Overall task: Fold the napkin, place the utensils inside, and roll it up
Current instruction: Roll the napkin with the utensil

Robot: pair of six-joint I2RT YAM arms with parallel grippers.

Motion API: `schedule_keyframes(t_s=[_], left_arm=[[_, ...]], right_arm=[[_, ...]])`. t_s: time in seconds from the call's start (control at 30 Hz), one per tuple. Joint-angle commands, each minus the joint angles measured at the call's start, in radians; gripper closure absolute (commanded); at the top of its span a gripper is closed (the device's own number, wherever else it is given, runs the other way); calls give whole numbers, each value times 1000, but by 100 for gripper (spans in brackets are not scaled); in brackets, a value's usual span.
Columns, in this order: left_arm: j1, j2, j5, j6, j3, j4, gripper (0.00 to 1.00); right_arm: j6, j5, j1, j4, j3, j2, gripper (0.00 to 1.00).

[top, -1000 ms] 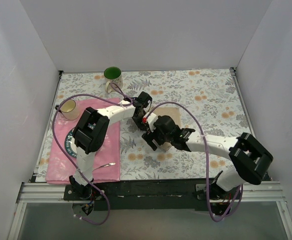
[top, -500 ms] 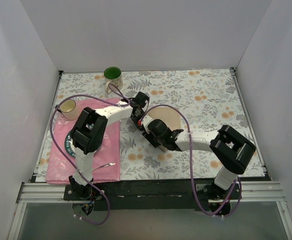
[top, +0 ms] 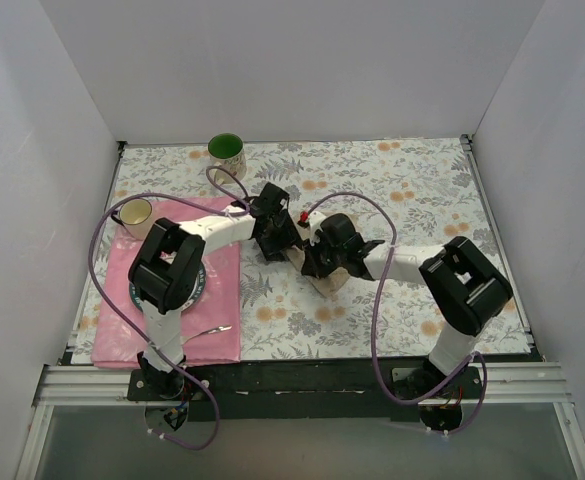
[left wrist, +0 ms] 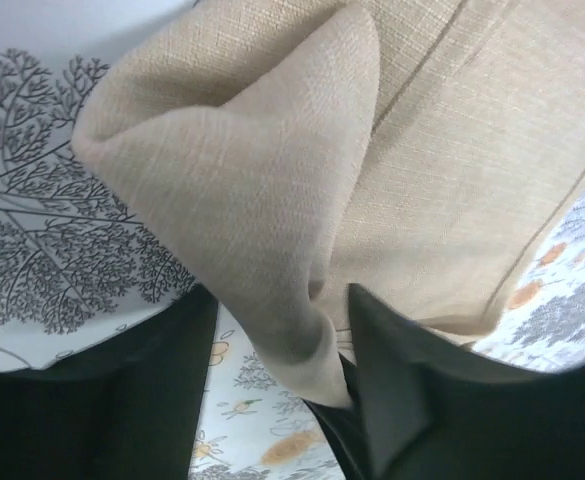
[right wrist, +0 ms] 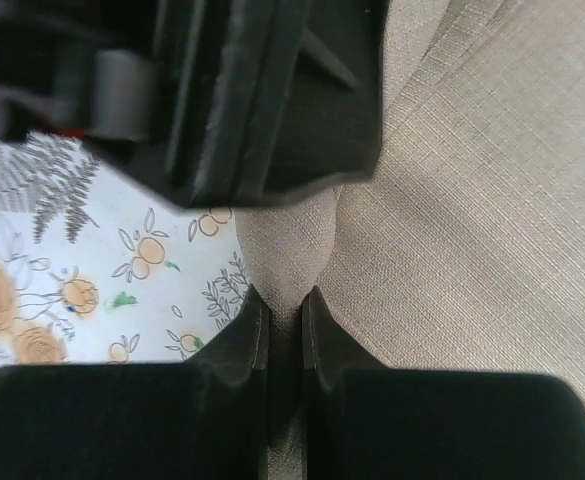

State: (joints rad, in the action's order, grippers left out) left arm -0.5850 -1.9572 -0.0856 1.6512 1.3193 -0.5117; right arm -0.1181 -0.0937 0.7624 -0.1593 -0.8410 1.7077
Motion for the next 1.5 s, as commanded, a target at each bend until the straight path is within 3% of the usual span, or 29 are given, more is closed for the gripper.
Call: schedule_keyframes(t_s=[0.0,0.2,0.23,0.43,0.63,0.87,0.93,1.07,1.13,1.3,1.47], left_arm=[[19,66,69,-119,-43,-4,35],[21,156,57,-100,-103,18,28],[22,158,55,-70,-106,7,23],[17,169,17,45,-146,54,24],[16,113,29,55,-130,87,33],[14,107,30,45,-212,151,60],[16,107,40,26,-218,159,74],[14,98,47,-4,-216,159,90],[14,95,38,-4,-216,159,98],[14,96,26,-11,-213,159,100],[16,96,14,-24,-206,160,100]], right_arm=[[-78,-336,-72,50,-38,107,99],[-256,-610,-176,-86,-7,181,99],[-287,-659,-189,-117,3,191,99],[-578,-810,-250,-418,71,283,99],[-817,-833,-262,-693,137,319,99],[-948,-813,-264,-859,197,320,99],[-913,-804,-262,-809,194,285,96],[-669,-730,-261,-498,130,187,85],[-485,-651,-253,-250,88,121,78],[-182,-410,-226,129,-29,14,56],[0,-145,-105,253,-72,-106,33]])
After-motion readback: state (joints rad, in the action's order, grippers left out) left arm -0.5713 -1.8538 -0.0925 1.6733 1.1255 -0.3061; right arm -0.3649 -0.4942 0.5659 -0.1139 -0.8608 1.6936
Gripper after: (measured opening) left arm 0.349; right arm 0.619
